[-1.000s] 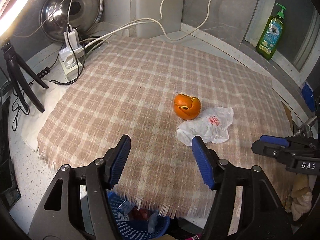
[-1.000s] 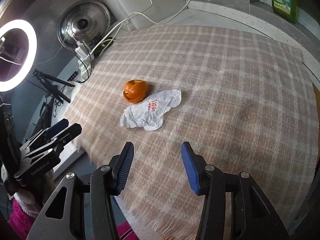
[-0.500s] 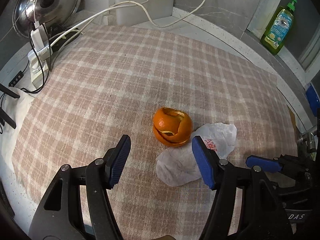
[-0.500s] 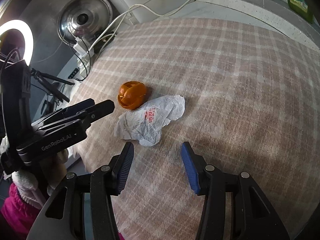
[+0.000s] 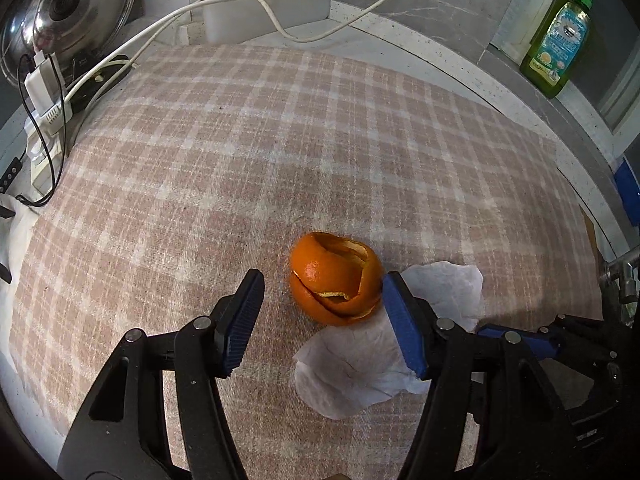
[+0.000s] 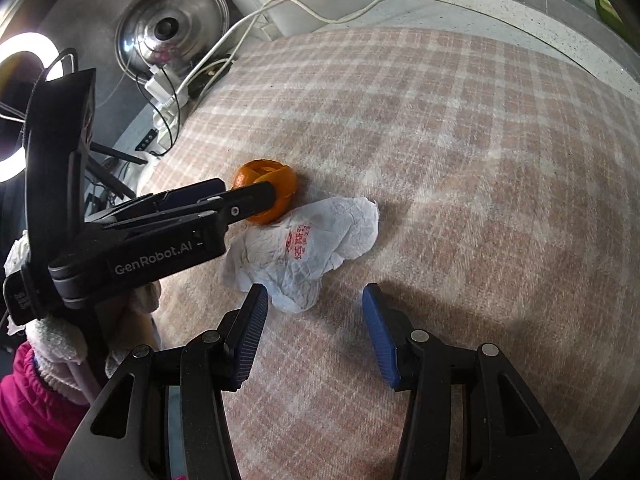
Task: Collect trash
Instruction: 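Grasp the orange with the left tool while the right tool grasps the white tissue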
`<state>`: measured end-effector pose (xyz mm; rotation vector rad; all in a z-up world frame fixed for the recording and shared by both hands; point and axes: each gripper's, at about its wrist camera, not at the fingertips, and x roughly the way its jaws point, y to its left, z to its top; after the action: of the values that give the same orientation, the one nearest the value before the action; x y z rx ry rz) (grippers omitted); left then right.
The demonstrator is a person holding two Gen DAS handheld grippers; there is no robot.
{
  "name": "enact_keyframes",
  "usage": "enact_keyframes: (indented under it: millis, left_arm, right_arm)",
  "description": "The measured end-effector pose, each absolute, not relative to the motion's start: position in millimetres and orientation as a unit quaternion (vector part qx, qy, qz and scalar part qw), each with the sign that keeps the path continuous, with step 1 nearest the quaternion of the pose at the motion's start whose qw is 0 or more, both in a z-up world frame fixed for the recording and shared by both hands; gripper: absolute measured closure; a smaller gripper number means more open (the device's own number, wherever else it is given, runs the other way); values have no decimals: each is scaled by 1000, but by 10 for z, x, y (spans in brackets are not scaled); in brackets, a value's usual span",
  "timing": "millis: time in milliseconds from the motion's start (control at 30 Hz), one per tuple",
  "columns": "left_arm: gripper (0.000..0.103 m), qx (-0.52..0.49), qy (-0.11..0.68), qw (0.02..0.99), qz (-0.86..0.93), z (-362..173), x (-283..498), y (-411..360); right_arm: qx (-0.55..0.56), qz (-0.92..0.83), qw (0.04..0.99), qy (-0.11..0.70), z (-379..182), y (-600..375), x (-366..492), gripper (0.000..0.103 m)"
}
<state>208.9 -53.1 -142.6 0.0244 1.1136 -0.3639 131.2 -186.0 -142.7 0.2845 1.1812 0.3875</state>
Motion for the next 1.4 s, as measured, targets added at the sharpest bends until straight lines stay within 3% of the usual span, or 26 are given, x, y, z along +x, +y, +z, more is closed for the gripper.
enact_keyframes:
  millis: [67, 167, 467, 600, 800, 867, 1033, 1067, 1400]
  left_arm:
    - [54, 7, 526, 831, -182, -1430, 2101, -554]
    - [58, 21, 518, 836, -183, -1403, 2085, -578]
    - [62, -2, 511, 844, -160, -1342, 2128, -324]
    - [63, -9, 506, 850, -146, -1303, 2105, -173]
    - [64, -22, 499, 858, -122, -1247, 2039, 104]
    - [64, -30, 497, 860, -115, -1230, 2011, 208]
    - [65, -40, 493, 864, -100, -1198, 1917, 382]
    - [65, -40, 492, 864, -99, -1188, 1896, 396]
    - [65, -47, 473, 875, -96, -1012, 1585, 562]
  right_arm:
    - [125, 183, 805, 551, -1433, -1822, 1327, 55]
    - [115, 186, 806, 550, -1443, -1770, 1360, 55]
    - [88, 187, 812, 546, -1467, -1634, 1477, 55]
    - [57, 197, 809, 551, -1520, -1489, 1530, 42]
    - [-16, 194, 821, 537, -1580, -1232, 1526, 40]
    - [-31, 191, 826, 530, -1571, -1186, 1515, 43]
    - [-51, 203, 825, 526, -1538, -1114, 1505, 88]
    - [-51, 206, 823, 527, -1529, -1100, 1500, 91]
    - [-15, 215, 828, 518, -1333, -1087, 1336, 97]
